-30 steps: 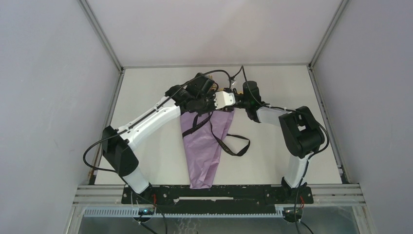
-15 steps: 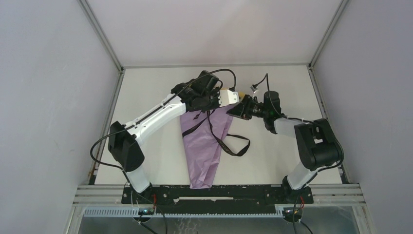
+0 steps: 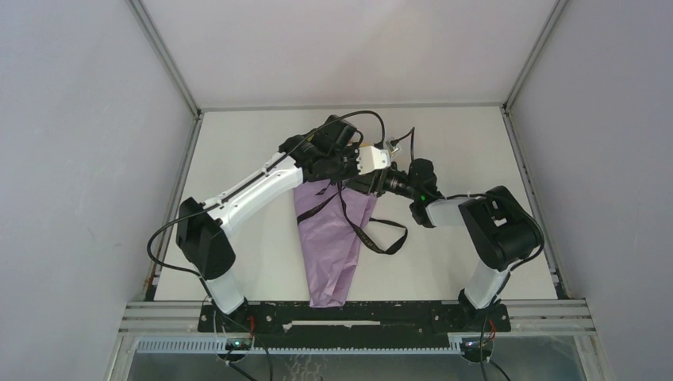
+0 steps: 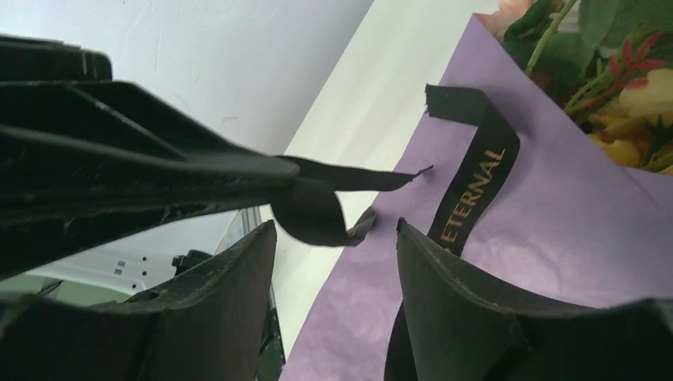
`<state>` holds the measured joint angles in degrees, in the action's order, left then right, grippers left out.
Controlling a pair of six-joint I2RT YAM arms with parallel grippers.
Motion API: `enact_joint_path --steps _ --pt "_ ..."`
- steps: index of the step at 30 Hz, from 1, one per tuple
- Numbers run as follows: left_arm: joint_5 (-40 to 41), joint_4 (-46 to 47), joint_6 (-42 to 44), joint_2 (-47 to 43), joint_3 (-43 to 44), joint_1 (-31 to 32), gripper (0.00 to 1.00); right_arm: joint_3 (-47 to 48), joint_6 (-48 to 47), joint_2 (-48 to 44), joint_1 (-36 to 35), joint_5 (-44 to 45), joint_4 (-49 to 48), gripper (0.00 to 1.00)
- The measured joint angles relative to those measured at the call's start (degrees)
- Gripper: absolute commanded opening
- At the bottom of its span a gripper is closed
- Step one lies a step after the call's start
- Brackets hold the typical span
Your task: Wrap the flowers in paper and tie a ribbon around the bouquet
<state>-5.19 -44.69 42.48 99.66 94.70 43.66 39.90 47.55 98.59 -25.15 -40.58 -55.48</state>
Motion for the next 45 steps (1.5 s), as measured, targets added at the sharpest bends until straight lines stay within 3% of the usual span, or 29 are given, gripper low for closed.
enact_joint_path --steps 3,7,8,9,11,13,15,24,29,35,37,41,45 --pt "-0.11 0.0 -0.33 0.0 0.0 0.0 0.0 1.25 0.39 1.77 -0.46 1.16 -0.52 0.53" --pt "-0.98 -0.22 -0.5 0.0 0.02 0.0 0.0 1.53 0.9 1.9 -0.59 3.1 -0.5 0.05" --pt "-1.18 -0.46 -0.52 0.0 0.02 0.0 0.04 1.55 0.81 1.95 -0.48 3.54 -0.39 0.0" --pt "-1.27 -0.72 -0.52 0.0 0.02 0.0 0.16 1.57 1.44 1.95 -0.33 3.91 -0.11 0.0" --pt "-1.25 -1.33 -0.76 0.0 0.02 -0.07 0.57 1.57 1.46 1.95 -0.04 4.31 0.26 0.0" --pt "-1.36 -2.27 -1.03 0.0 0.02 -0.55 0.68 1.57 1.49 1.95 0.31 4.57 1.44 0.0" --pt "-1.92 -3.13 -1.49 0.0 0.02 -1.77 0.69 1.6 1.22 1.95 0.44 4.63 3.15 0.0" --pt "-1.11 -2.99 -1.44 5.25 0.04 -17.79 0.69 1.6 0.28 1.95 0.55 4.83 7.65 0.0" --pt "0.13 -2.99 -0.11 11.87 0.04 -17.9 0.65 1.6 0.28 1.95 0.55 4.59 8.28 0.0" --pt "0.07 -3.02 0.0 15.82 0.04 -16.92 0.54 1.6 0.15 1.92 0.85 4.48 9.6 0.0" --pt "0.09 -2.99 0.04 16.06 0.04 -16.94 0.42 1.6 0.15 1.92 1.07 4.48 9.94 0.0" --pt "0.31 -2.82 -0.07 16.17 0.04 -16.94 0.02 1.6 0.15 1.92 1.38 4.46 10.03 0.0" --pt "0.57 -2.47 -0.28 16.17 0.02 -16.94 0.0 1.6 0.17 1.86 1.86 4.24 10.23 0.0"
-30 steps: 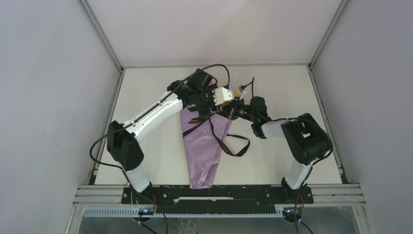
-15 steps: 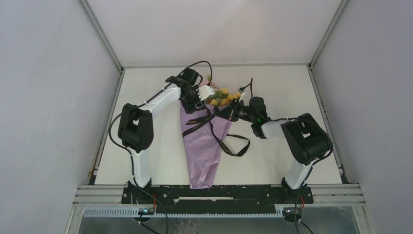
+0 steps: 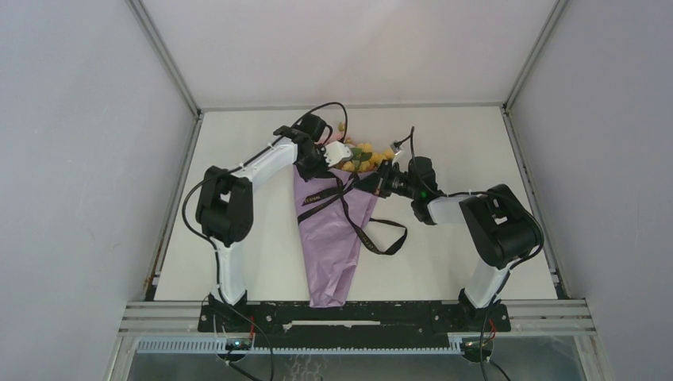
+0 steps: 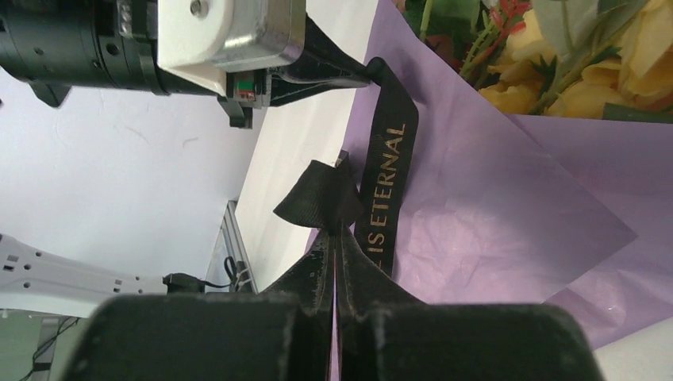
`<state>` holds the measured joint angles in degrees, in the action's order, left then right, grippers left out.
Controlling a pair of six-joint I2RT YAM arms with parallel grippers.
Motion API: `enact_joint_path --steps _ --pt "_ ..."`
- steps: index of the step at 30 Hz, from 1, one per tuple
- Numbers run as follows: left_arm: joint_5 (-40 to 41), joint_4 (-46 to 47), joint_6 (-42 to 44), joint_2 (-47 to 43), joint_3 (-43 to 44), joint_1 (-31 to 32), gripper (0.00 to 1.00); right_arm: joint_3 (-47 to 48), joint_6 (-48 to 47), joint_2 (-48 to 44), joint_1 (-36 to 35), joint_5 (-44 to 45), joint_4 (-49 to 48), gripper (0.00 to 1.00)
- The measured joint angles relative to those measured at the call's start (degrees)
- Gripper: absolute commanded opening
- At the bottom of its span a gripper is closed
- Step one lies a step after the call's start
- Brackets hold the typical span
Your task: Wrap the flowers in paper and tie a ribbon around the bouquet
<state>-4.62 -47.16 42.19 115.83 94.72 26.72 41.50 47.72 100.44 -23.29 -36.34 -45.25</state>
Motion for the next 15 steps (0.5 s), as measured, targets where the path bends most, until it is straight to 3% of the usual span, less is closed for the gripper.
enact_joint_path --steps 4,13,15 --pt "1.55 2.27 -0.13 -2.43 -3.93 -0.15 0.0 0.0 0.94 -0.35 1.46 -0.15 0.31 0.0" --pt "8.61 5.18 1.31 -23.37 -31.36 -3.15 0.0 2.93 2.08 -0.07 4.57 0.61 3.19 0.0" --pt "9.49 5.09 1.4 -25.24 -34.14 -3.98 0.0 3.06 1.95 0.46 4.52 1.11 4.39 0.0"
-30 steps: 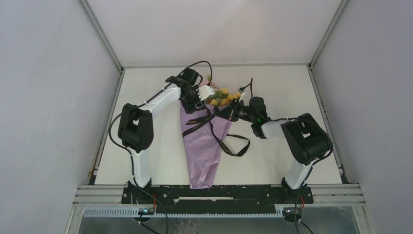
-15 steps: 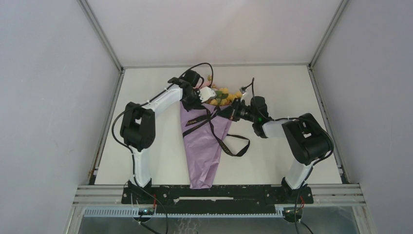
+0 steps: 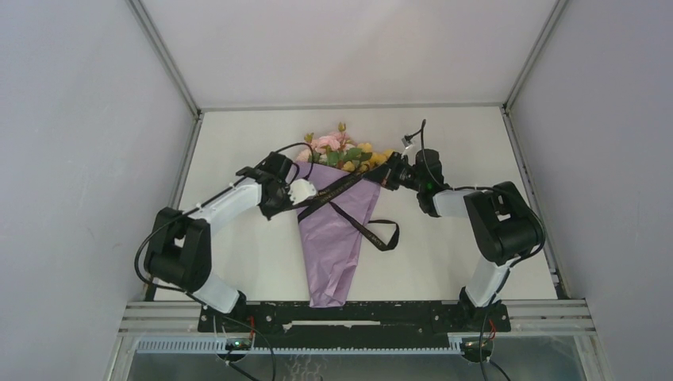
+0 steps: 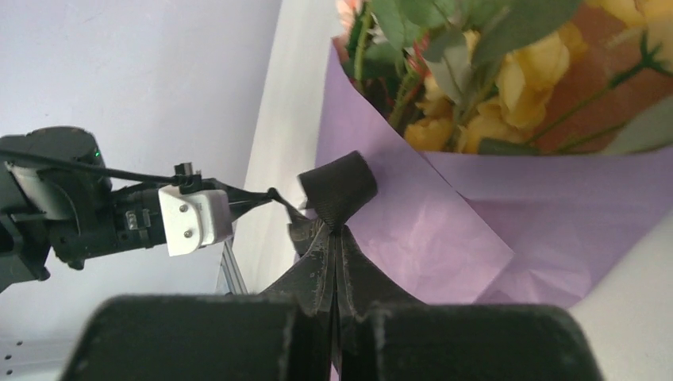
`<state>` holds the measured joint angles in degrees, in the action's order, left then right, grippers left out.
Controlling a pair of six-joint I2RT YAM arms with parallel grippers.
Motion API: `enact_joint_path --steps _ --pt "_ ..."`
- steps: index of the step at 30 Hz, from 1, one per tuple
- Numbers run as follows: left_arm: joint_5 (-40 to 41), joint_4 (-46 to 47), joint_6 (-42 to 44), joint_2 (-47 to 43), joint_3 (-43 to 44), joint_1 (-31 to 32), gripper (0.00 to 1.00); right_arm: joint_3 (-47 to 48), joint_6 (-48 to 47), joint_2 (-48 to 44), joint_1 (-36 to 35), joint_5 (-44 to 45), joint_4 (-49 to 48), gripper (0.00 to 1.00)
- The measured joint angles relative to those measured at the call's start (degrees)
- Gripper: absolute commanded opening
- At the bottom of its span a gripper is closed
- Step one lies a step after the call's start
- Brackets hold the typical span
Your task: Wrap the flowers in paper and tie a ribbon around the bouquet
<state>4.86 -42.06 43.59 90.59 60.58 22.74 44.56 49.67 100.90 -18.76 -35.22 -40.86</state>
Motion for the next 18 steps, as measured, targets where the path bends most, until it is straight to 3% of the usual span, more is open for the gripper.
enact_joint_path --steps 5,13,14,18 --pt "4.13 -0.26 0.02 -5.46 -7.32 -3.17 0.0 0.02 -0.59 1.25 -0.13 0.92 3.93 0.0" --pt "13.35 0.15 -0.17 -8.52 -10.21 -10.75 0.0 0.02 -3.82 1.25 -0.9 2.89 8.79 0.0" --pt "14.27 0.17 -0.2 -8.74 -10.23 -11.39 0.05 0.02 -4.31 1.25 -1.11 2.95 9.22 0.0" --pt "15.96 -0.94 -0.37 -9.53 -10.12 -11.78 0.43 0.09 -6.1 1.25 -2.43 3.02 11.58 0.0"
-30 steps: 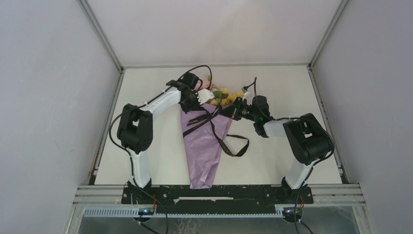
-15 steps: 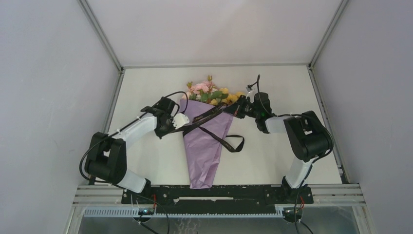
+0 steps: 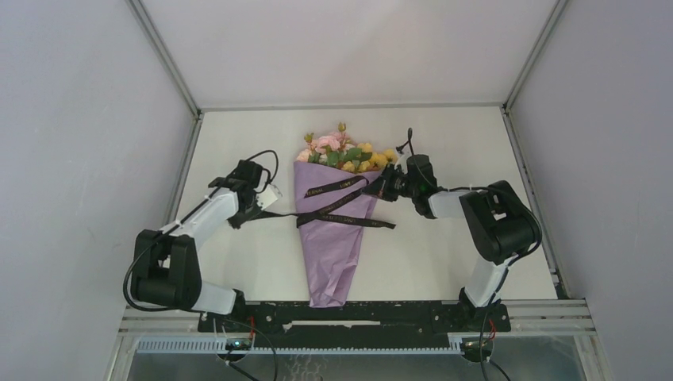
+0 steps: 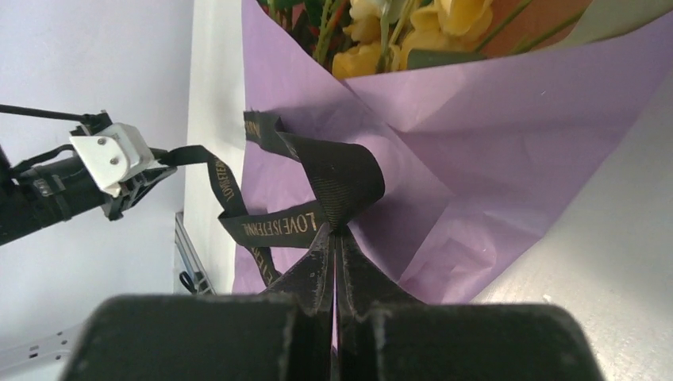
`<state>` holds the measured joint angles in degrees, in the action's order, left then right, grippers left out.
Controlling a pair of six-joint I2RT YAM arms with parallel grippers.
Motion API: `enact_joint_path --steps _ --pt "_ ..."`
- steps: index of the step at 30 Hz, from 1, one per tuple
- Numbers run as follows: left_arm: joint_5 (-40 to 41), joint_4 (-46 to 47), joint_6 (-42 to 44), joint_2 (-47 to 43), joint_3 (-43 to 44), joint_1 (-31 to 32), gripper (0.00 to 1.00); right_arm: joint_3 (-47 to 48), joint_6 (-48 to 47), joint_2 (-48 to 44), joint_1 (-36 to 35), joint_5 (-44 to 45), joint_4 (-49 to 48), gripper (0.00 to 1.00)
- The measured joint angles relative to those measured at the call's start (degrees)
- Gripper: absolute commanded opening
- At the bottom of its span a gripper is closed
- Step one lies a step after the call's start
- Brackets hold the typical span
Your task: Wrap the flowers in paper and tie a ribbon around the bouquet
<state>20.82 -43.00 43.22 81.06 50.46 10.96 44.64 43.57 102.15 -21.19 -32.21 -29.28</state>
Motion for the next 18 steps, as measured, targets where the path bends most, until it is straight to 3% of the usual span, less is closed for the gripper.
enact_joint_path --steps 2,4,10,18 --pt "-0.57 -2.78 -0.63 -0.48 0.46 1.2 0.6 0.07 -0.72 0.0 -0.5 0.0 0.94 0.0" --pt "-2.29 -5.25 -0.79 -1.73 1.38 4.22 0.66 0.46 -1.27 0.0 -0.98 -0.02 2.16 0.0" --pt "-14.12 -4.96 -2.8 -2.23 12.37 20.0 0.7 2.19 -1.49 0.0 -1.73 -0.17 3.43 0.0" --pt "-20.5 5.03 -1.07 10.82 15.32 33.2 0.72 2.56 -1.77 -0.31 -1.79 -0.46 5.57 0.0"
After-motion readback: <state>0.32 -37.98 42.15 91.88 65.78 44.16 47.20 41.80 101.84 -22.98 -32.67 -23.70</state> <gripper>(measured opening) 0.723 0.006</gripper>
